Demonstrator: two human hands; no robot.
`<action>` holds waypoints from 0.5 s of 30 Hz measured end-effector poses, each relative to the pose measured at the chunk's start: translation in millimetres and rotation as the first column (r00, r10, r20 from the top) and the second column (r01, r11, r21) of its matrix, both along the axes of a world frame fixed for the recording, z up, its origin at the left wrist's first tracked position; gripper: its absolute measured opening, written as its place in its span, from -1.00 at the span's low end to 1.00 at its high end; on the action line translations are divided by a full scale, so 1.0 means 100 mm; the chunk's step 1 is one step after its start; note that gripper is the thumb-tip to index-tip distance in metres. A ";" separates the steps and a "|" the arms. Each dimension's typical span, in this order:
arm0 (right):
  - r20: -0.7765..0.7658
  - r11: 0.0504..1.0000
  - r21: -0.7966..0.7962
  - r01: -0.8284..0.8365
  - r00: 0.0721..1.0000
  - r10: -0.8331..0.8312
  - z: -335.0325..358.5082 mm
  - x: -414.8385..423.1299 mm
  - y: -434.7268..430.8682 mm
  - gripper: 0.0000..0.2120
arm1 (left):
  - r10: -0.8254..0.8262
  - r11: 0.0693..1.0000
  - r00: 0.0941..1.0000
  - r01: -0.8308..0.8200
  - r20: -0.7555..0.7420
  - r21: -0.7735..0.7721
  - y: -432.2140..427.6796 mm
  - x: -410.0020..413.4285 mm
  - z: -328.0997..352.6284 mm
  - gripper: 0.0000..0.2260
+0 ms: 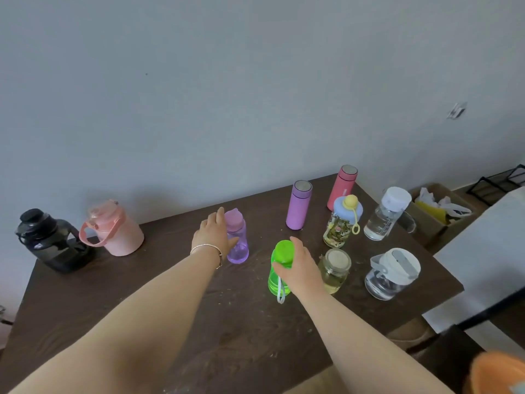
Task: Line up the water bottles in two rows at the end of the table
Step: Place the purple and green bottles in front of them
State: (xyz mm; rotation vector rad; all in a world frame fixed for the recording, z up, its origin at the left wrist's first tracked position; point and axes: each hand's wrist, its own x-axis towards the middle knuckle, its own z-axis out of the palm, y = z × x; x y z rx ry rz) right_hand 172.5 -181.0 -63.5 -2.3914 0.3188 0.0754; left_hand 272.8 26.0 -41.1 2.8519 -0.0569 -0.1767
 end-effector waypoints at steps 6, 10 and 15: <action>0.038 0.991 0.110 0.071 0.996 -0.075 -0.04 0.03 0.05 -0.22 | 0.117 0.938 0.989 -0.141 -0.094 -0.316 -0.05 0.20 -0.19 -0.17; 0.041 0.982 0.167 0.086 0.995 -0.094 -0.07 0.06 -0.01 -0.26 | 0.138 0.875 0.984 -0.175 -0.114 -0.452 -0.06 0.23 -0.27 -0.28; 0.012 0.974 0.222 0.048 0.999 -0.052 -0.08 0.09 -0.14 -0.31 | 0.160 0.829 0.980 -0.199 -0.120 -0.522 -0.06 0.22 -0.31 -0.34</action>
